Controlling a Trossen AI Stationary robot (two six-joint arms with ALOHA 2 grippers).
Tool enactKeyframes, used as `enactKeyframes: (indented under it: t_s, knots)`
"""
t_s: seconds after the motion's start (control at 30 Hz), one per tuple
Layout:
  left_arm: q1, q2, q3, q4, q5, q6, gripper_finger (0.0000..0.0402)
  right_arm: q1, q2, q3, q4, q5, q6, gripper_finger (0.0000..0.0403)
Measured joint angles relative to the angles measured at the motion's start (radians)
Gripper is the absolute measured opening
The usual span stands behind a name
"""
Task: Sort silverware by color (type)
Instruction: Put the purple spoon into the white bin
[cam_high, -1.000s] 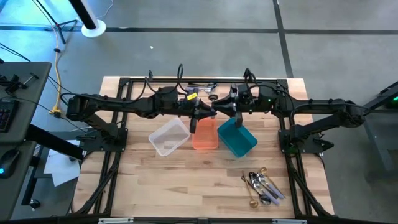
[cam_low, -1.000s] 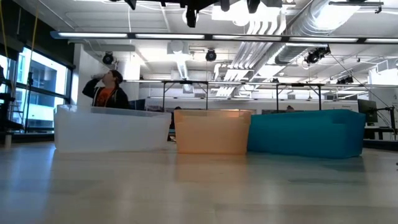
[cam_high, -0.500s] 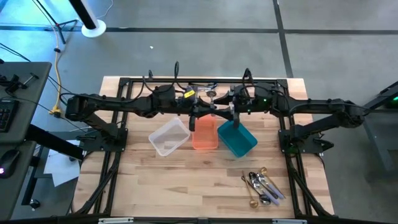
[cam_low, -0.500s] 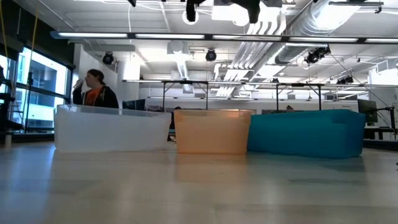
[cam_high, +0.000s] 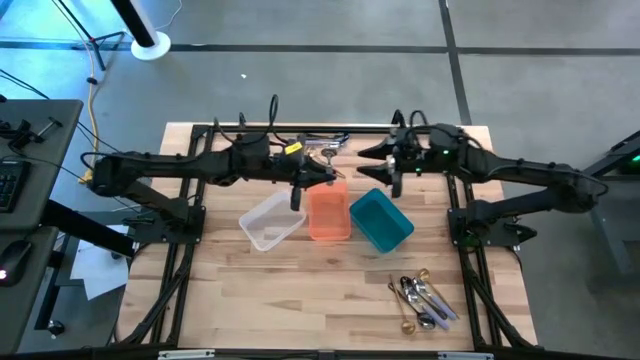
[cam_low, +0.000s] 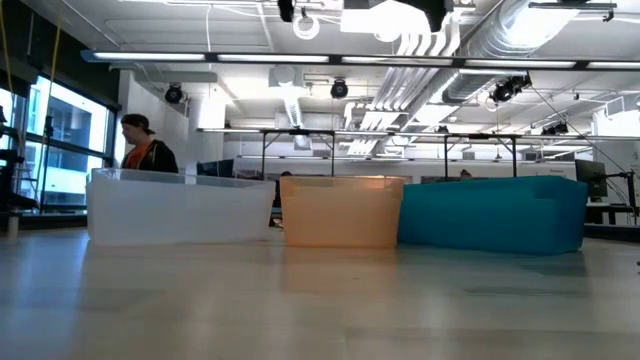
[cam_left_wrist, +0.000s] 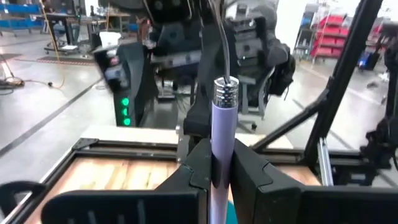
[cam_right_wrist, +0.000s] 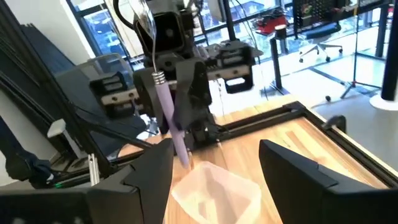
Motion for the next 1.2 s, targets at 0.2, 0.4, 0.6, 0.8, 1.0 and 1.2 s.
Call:
enactKeyframes:
  t_s: [0.2, 0.4, 0.6, 0.8, 1.0, 1.2]
  knots:
    - [0.000, -0.073, -0.031, -0.067, -0.009, 0.031, 0.0017, -0.020, -0.087, 0.000, -0.074, 0.011, -0.003, 0.0223]
    - [0.006, -0.184, -0.142, -0.061, -0.070, 0.003, 0.0017, -0.020, -0.127, 0.000, -0.084, 0.019, -0.060, 0.0223]
    - [0.007, -0.304, -0.201, -0.100, -0.077, -0.005, 0.0017, -0.020, -0.124, 0.001, -0.083, 0.049, -0.062, 0.0223]
    - [0.006, -0.408, -0.201, -0.242, -0.109, 0.003, 0.0017, -0.020, -0.123, 0.001, -0.087, 0.049, -0.085, 0.0223]
    - [0.006, -0.495, -0.201, -0.361, -0.159, 0.002, 0.0017, -0.020, -0.123, 0.001, -0.087, 0.049, -0.086, 0.0223]
    - [0.005, -0.561, -0.201, -0.437, -0.202, 0.003, 0.0017, -0.020, -0.123, 0.001, -0.099, 0.049, -0.086, 0.0223]
